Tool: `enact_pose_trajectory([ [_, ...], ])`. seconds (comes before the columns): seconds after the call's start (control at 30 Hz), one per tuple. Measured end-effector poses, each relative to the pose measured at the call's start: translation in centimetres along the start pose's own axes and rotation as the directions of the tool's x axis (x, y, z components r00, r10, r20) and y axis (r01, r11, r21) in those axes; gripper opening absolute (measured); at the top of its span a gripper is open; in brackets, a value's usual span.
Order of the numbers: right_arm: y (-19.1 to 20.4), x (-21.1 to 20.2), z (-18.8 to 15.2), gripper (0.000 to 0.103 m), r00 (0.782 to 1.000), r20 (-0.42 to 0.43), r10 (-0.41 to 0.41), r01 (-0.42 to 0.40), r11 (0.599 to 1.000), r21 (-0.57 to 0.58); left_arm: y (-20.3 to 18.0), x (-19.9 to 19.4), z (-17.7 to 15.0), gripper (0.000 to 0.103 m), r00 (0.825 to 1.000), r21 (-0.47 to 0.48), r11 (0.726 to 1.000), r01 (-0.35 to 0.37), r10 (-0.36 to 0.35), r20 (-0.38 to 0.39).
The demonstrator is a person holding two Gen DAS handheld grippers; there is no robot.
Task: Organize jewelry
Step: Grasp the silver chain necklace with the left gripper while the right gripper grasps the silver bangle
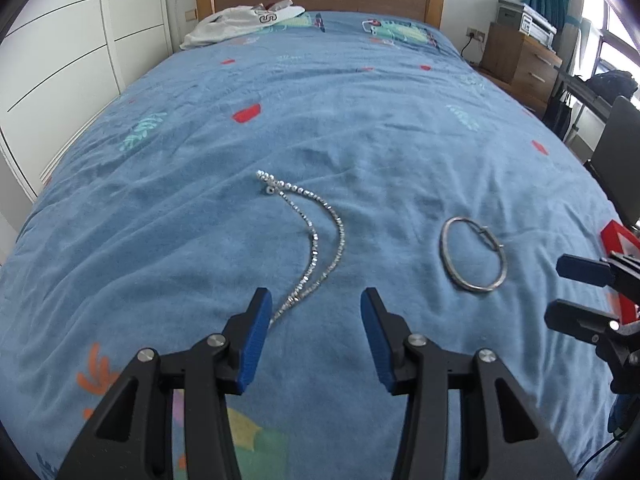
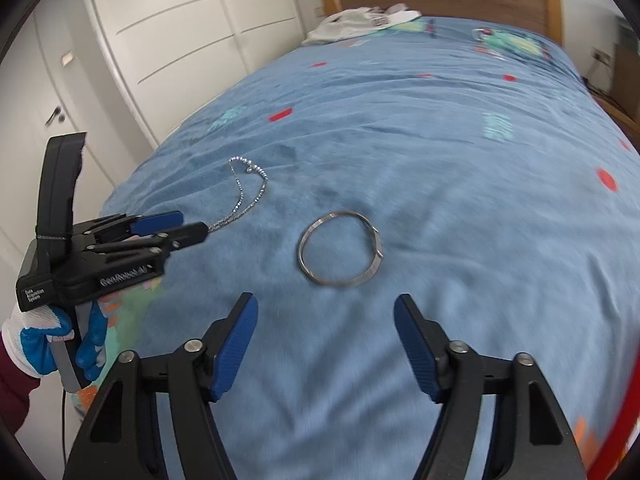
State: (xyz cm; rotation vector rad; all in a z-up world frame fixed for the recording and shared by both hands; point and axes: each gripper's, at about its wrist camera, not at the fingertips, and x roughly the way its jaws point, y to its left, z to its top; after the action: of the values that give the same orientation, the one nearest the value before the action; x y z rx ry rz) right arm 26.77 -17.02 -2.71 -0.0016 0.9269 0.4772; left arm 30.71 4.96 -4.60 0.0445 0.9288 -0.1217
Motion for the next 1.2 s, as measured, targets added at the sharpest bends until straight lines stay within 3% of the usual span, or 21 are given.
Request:
enact_pose_trajectory([
  [0.23,1.2,5.3,2.1,0.045,0.995,-0.097,0.028,-0.036,0.996,-0.078,0.5,3.1,0.4,0.044,0.999,0.011,1.000,-0.005,0.005,-0.038],
  [0.53,1.8,9.1,2.7,0.039,0.982,-0.189,0.002,-0.028,0.991,-0.131,0.4,5.2,0.4,0.045,0.998,0.015,1.000,-0.027,0.028,-0.057],
  [0.6,2.0,9.6,2.9,0.034,0.978,-0.208,-0.001,-0.026,0.991,-0.130,0.2,5.3,0.4,0.043,0.997,0.013,0.999,-0.034,0.035,-0.063],
  [0.7,2.5,9.8,2.6,0.008,0.965,-0.253,0.067,-0.095,0.990,-0.101,-0.5,5.1,0.3,0.029,0.996,0.047,0.998,-0.044,0.048,-0.069],
  [0.73,2.9,9.8,2.2,0.007,0.961,-0.264,0.078,-0.110,0.988,-0.107,-0.8,5.0,0.2,0.020,0.996,0.058,0.997,-0.043,0.047,-0.073],
  [0.77,3.4,9.7,1.9,0.006,0.961,-0.266,0.079,-0.113,0.987,-0.118,-1.1,4.8,0.2,0.012,0.996,0.067,0.997,-0.041,0.047,-0.078],
  [0.87,3.9,8.8,0.8,0.005,0.957,-0.254,0.143,-0.165,0.984,-0.065,-1.5,4.0,-0.2,0.002,0.996,0.054,0.998,-0.030,0.035,-0.081],
  [1.2,3.9,1.2,-5.0,0.004,0.950,-0.108,0.291,-0.286,0.956,0.067,-2.5,-2.1,-2.7,0.002,0.996,-0.046,0.995,0.090,-0.091,-0.016],
])
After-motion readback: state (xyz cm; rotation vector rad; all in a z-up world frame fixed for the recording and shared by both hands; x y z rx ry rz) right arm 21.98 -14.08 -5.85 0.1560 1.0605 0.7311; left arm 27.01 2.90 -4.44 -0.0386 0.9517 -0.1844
